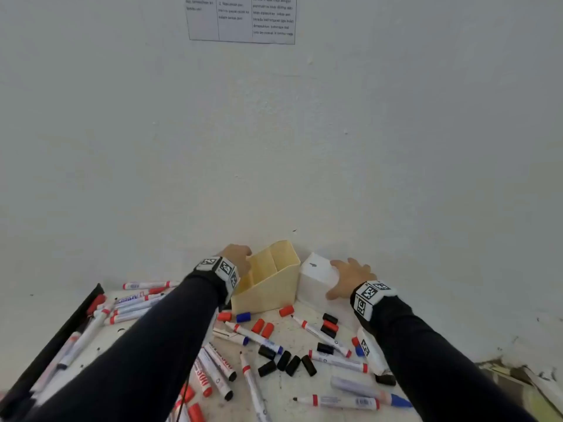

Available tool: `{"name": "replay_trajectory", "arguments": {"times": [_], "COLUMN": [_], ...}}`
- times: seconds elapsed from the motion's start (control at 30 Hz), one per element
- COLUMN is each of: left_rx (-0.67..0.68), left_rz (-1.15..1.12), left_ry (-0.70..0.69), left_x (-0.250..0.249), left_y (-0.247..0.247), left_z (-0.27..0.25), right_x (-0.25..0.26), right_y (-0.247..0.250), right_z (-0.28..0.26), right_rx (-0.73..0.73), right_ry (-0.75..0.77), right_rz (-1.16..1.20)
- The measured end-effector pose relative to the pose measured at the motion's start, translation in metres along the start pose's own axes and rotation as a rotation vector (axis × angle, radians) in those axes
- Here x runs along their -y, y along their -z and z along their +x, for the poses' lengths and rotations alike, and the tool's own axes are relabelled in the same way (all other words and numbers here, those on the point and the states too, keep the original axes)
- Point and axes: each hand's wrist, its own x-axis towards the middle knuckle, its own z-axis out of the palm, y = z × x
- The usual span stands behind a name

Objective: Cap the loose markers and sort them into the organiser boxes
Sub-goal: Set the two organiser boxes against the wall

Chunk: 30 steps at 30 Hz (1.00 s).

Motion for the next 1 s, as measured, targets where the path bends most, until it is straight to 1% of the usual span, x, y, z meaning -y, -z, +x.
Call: {"name": "replay_trajectory", "arguments": {"times": [0.1, 0.17, 0.3, 0.53, 0.63, 0.77, 1.0], "left_rx": [0.007, 0.003, -0.033, -0.15, -0.166, -0.14, -0.188], "left_rz": [-0.01, -0.005, -0.028, -0.033, -0.032, 0.062, 0.252], "left_ry": [-0.023, -0.044, -0.069, -0.07, -0.048, -0.019, -0.017], "left_x": [0.001, 0.001, 0.004, 0.003, 0.005, 0.006, 0.012], "left_y": [-0.009, -0.013, -0.017, -0.022, -0.02, -0.013, 0.009], "left_z": [0.006, 0.008, 0.011, 0.013, 0.013, 0.007, -0.016], "right_x": [0.002, 0.004, 0.005, 0.004, 0.003, 0.005, 0.017], "right_y": [-0.002, -0.007, -0.015, -0.016, -0.015, -0.015, -0.012], "right_z": [0.007, 0.011, 0.01, 0.009, 0.008, 0.004, -0.008], "right_rx": [0.058, 0.064, -0.024, -0.03, -0.023, -0.012, 0.017], "right_ry": [-0.032, -0.041, -0.068, -0.092, -0.086, -0.05, 0.027], "right_rz": [-0.052, -0.07, -0.082, -0.038, -0.03, -0.033, -0.064]}}
